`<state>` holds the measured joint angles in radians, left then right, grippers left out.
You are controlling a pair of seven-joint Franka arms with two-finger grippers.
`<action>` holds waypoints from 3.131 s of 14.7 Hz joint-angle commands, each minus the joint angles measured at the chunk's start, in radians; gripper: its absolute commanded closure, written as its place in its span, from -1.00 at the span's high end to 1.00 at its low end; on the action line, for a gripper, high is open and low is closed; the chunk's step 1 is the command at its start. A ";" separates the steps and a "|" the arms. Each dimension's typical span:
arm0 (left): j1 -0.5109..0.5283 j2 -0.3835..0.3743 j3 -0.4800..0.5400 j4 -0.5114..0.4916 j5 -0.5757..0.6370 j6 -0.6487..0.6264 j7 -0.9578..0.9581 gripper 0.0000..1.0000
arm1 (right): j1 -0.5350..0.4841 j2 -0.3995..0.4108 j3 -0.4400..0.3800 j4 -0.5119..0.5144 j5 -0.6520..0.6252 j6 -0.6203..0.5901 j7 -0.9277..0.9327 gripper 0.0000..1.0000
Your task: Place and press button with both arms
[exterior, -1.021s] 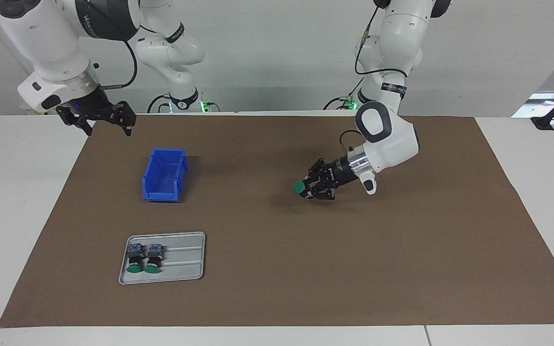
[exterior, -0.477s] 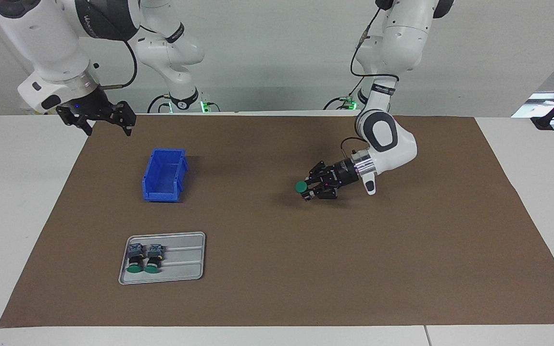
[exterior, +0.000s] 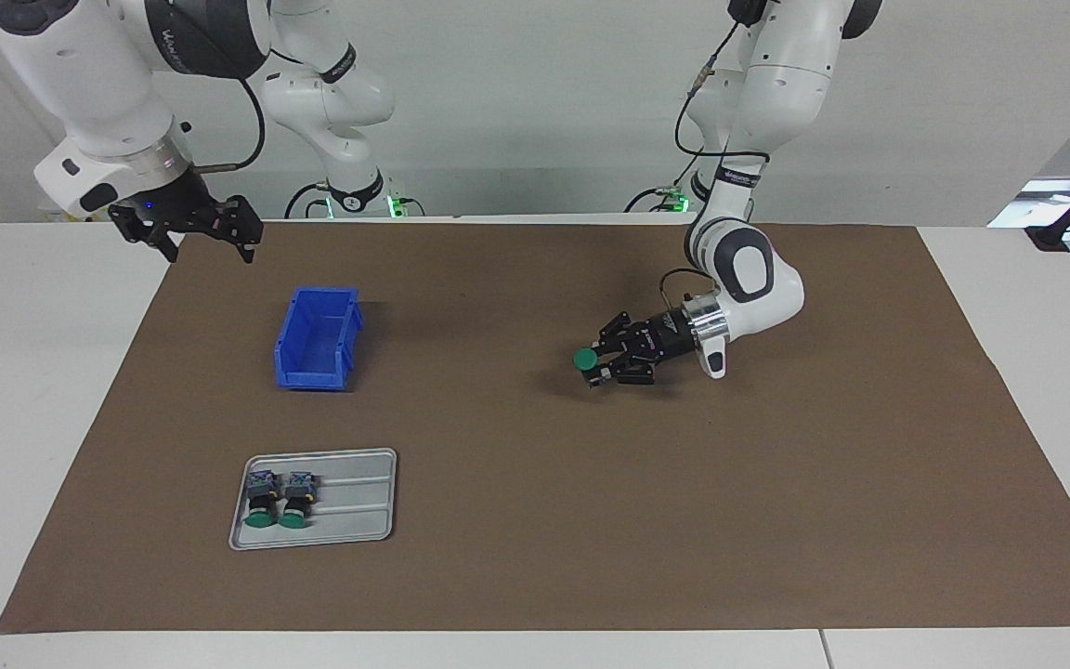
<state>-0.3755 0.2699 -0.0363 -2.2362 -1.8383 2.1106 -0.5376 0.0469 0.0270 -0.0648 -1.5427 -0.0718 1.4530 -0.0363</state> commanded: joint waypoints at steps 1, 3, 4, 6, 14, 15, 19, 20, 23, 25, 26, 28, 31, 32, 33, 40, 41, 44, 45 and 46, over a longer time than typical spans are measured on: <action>0.021 0.003 -0.001 -0.028 -0.047 -0.050 0.054 -0.75 | -0.005 -0.024 0.002 -0.030 0.006 0.017 -0.017 0.98; 0.020 0.014 -0.001 -0.029 -0.052 -0.053 0.062 -0.75 | -0.007 -0.024 0.002 -0.030 0.006 0.017 -0.017 0.98; 0.021 0.018 -0.001 -0.031 -0.052 -0.055 0.071 -0.75 | -0.007 -0.024 0.002 -0.030 0.006 0.017 -0.019 0.98; 0.020 0.022 -0.002 -0.037 -0.065 -0.054 0.082 -0.75 | -0.005 -0.024 0.002 -0.030 0.006 0.017 -0.019 0.98; 0.024 0.040 -0.001 -0.060 -0.096 -0.072 0.143 -0.67 | -0.007 -0.024 0.002 -0.030 0.006 0.017 -0.019 0.98; 0.024 0.040 -0.001 -0.060 -0.096 -0.072 0.146 -0.58 | -0.005 -0.024 0.002 -0.030 0.006 0.017 -0.019 0.98; 0.024 0.038 -0.001 -0.063 -0.096 -0.069 0.157 -0.25 | -0.005 -0.024 0.002 -0.030 0.006 0.017 -0.019 0.98; 0.024 0.035 -0.001 -0.069 -0.096 -0.069 0.159 -0.22 | -0.005 -0.024 0.002 -0.030 0.006 0.017 -0.019 0.98; 0.024 0.031 0.001 -0.074 -0.096 -0.066 0.157 -0.17 | -0.007 -0.024 0.002 -0.030 0.006 0.017 -0.019 0.98; 0.024 0.019 0.001 -0.075 -0.095 -0.060 0.157 -0.08 | -0.005 -0.024 0.002 -0.030 0.006 0.017 -0.019 0.98; 0.021 0.018 0.001 -0.075 -0.095 -0.044 0.157 -0.03 | -0.007 -0.024 0.002 -0.030 0.006 0.017 -0.019 0.98; 0.017 0.014 0.001 -0.074 -0.095 -0.026 0.156 0.11 | -0.005 -0.024 0.002 -0.030 0.006 0.017 -0.019 0.98; 0.012 -0.003 0.001 -0.072 -0.095 0.020 0.142 0.36 | -0.004 -0.027 0.002 -0.028 0.006 -0.005 -0.028 0.98; 0.013 -0.005 0.001 -0.072 -0.095 0.022 0.140 0.48 | -0.002 -0.032 0.003 -0.028 0.006 -0.009 -0.030 0.98; 0.015 -0.005 0.001 -0.069 -0.095 0.019 0.136 0.65 | 0.001 -0.033 0.009 -0.028 0.004 -0.010 -0.037 0.98; -0.014 -0.012 0.004 -0.056 -0.088 0.066 0.120 1.00 | 0.011 -0.032 0.013 -0.025 0.006 -0.003 -0.048 0.98; -0.013 -0.020 0.006 -0.056 -0.085 0.066 0.111 1.00 | 0.011 -0.032 0.013 -0.024 0.006 -0.003 -0.050 0.98; -0.013 -0.043 0.007 -0.054 -0.073 0.084 0.091 1.00 | 0.018 -0.030 0.028 -0.022 0.006 -0.002 -0.048 0.98; -0.019 -0.052 0.007 -0.052 -0.070 0.115 0.090 1.00 | 0.018 -0.030 0.029 -0.022 0.006 -0.002 -0.048 0.98; -0.022 -0.069 0.006 -0.051 -0.067 0.147 0.091 1.00 | 0.018 -0.030 0.029 -0.022 0.006 -0.002 -0.048 0.98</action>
<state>-0.3769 0.2430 -0.0362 -2.2788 -1.9094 2.1946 -0.4217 0.0676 0.0187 -0.0391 -1.5431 -0.0713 1.4483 -0.0608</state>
